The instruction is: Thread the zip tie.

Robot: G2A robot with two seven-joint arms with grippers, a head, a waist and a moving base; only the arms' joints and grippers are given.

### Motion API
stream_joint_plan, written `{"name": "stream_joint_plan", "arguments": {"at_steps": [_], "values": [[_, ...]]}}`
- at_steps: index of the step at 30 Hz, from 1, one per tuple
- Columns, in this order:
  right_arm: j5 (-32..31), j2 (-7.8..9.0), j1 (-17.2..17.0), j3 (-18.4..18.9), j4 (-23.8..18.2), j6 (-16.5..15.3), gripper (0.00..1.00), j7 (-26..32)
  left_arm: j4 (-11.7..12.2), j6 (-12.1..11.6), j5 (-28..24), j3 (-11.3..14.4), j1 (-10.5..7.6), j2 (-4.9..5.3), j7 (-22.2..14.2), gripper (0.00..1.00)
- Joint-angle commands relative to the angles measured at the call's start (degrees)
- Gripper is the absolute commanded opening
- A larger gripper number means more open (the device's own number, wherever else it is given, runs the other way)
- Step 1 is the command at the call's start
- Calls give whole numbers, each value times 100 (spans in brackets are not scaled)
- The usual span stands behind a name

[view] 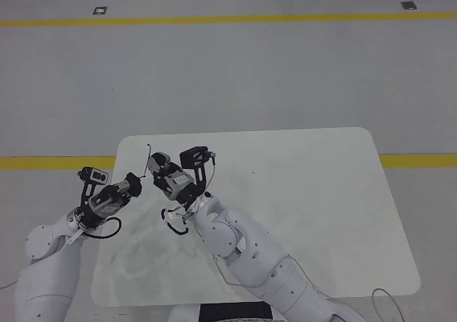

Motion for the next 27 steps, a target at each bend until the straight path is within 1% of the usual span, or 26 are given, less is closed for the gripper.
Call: {"name": "stream_joint_plan", "arguments": {"at_steps": [1,9,19,27], "values": [[11,0,-5,0,-8,16,0,37,0,0,0,0,0,0,0,0],[13,0,-17,5,-22,55,0,89,0,0,0,0,0,0,0,0],[-1,4,-23,35,-7,13,0,13,0,0,0,0,0,0,0,0],[-1,8,-29,41,-23,10,0,64,0,0,0,0,0,0,0,0]]}}
